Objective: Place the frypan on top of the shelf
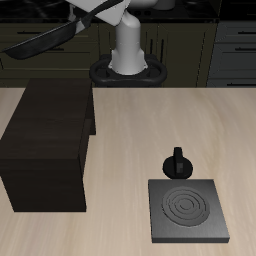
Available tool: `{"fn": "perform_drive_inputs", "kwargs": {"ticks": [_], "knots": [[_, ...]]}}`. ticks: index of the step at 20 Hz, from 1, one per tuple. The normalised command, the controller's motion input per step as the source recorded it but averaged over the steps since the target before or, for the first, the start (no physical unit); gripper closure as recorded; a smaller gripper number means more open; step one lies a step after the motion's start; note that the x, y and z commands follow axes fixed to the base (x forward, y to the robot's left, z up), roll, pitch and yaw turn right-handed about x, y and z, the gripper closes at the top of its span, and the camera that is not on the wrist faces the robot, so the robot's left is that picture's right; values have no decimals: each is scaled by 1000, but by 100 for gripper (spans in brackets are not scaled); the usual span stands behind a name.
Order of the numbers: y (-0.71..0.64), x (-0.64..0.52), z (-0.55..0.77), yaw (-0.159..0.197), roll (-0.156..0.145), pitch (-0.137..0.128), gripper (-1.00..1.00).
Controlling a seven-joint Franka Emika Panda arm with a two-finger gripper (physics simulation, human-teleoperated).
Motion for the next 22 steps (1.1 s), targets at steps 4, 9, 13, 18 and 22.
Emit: {"fn": "perform_drive_inputs", "kwargs": {"ticks": [4,9,13,18,22], "knots": [[-239,289,-156,-10,-62,22,100],[-153,269,-241,7,-31,37,100],[80,218,-391,30,21,48,100],[74,299,-450,44,0,89,100],[216,137,-561,6,75,77,-100]]}}
